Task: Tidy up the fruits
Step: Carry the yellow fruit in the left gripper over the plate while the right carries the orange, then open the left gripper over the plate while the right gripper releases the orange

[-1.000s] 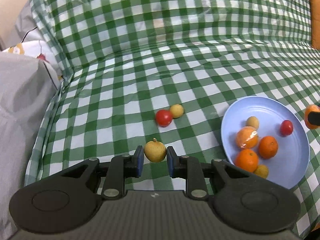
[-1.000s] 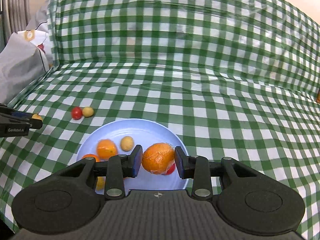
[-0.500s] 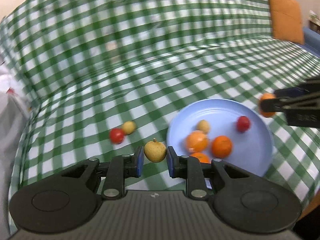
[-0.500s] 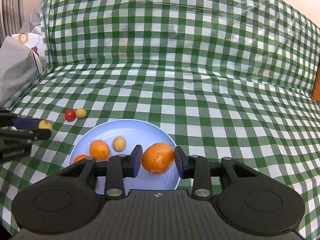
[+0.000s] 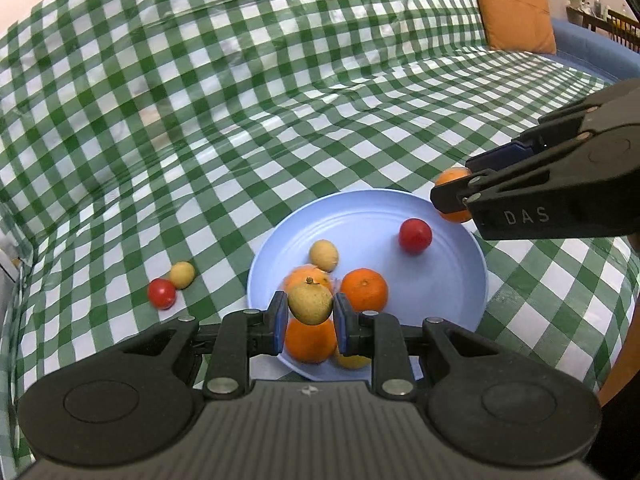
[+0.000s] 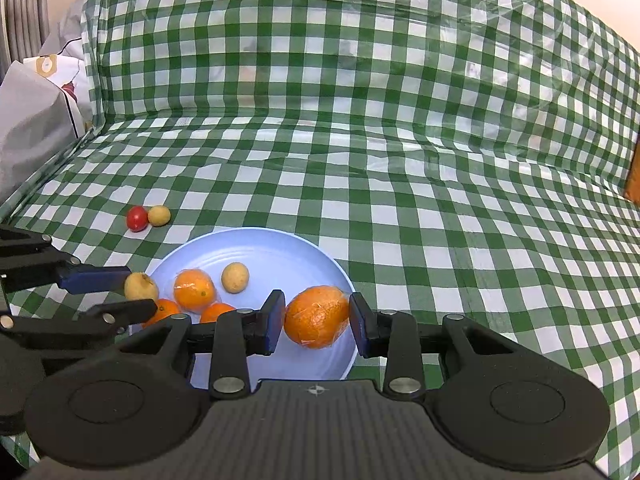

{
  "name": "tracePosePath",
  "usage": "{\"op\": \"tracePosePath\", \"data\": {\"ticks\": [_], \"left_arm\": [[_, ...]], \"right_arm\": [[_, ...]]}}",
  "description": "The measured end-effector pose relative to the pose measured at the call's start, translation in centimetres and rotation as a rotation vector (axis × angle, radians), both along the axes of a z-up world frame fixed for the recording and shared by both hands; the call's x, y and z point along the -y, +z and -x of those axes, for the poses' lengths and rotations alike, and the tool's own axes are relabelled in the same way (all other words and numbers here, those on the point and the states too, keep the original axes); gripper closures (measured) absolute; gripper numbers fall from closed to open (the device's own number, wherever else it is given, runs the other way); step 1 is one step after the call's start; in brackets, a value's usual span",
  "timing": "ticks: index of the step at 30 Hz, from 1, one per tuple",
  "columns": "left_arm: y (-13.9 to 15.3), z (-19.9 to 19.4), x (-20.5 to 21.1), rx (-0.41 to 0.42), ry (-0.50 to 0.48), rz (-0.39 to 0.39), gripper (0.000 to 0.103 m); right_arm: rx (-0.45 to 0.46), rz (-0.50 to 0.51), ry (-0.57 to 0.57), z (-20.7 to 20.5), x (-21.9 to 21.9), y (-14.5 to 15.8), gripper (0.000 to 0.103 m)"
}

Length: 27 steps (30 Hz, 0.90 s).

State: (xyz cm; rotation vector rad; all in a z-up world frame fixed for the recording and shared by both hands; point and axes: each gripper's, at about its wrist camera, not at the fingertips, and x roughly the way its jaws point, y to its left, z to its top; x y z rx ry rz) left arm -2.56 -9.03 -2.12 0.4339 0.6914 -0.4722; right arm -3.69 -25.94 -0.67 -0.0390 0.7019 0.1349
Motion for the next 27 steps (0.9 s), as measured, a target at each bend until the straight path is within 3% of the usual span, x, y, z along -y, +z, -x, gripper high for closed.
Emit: {"op": "tracePosePath", "data": {"ticks": [24,27], "left_arm": [[-0.17,0.07,0.60,-0.003,-0.034,0.022,0.077],[-0.15,0.06,0.58,-0.002,-0.035,0.024,0.077]], "right_arm": [[-0.003,-0.003,0.002,-0.01,-0.02,0.00,0.067],[0.000,-0.003,0.003,0.05,-0.06,0.04,0.071]]}}
